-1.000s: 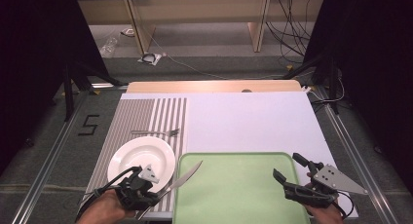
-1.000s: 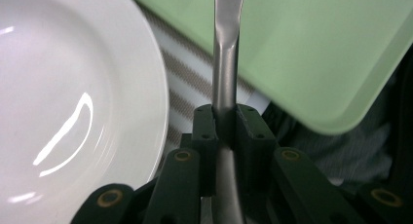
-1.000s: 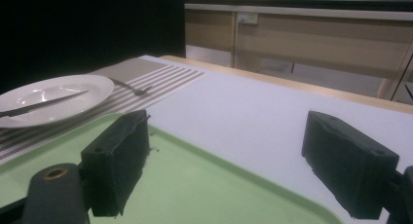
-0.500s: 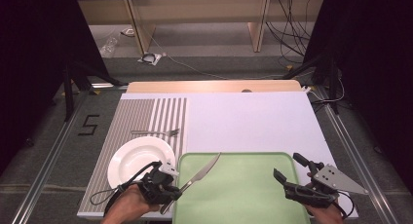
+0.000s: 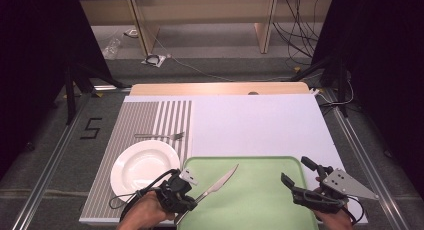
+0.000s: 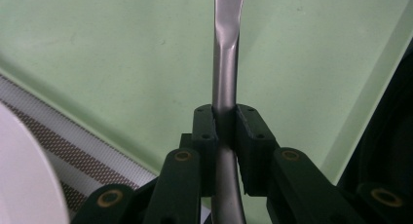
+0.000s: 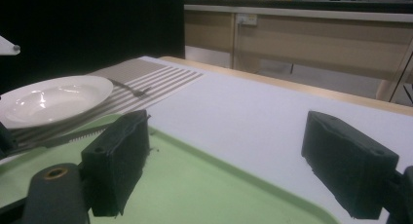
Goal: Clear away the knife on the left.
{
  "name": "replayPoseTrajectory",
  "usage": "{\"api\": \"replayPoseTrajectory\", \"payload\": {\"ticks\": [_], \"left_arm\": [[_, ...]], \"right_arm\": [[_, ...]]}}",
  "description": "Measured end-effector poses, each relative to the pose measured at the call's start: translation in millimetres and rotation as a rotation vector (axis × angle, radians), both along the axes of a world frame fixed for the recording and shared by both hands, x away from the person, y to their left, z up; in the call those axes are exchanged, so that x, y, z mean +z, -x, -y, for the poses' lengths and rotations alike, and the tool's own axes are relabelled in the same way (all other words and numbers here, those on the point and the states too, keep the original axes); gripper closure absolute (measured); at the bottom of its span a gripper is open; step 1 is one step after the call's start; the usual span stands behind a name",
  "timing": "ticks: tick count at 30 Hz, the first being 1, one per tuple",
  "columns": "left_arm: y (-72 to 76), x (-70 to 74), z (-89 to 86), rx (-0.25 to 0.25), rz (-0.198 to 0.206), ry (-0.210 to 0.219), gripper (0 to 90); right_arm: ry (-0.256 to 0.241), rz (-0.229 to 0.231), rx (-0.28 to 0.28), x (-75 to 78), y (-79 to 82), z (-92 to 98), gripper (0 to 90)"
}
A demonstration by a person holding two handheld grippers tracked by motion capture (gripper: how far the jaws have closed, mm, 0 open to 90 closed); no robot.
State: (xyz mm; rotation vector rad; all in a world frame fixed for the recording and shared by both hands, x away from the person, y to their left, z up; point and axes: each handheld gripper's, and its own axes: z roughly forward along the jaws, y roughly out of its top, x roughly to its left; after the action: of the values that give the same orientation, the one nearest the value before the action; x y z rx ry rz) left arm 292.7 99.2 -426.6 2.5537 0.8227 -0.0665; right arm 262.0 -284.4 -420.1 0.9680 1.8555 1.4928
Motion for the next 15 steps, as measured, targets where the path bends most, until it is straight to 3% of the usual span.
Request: {"api": "replayPoseTrajectory", "payload": {"ticks": [15], "left_arm": [[5.0,-9.1,31.3,-0.072,-0.045,-0.066,79.1]], "right_arm": [[0.005,-0.001,0.002,0.3,0.4,0.0,18.4]]}}
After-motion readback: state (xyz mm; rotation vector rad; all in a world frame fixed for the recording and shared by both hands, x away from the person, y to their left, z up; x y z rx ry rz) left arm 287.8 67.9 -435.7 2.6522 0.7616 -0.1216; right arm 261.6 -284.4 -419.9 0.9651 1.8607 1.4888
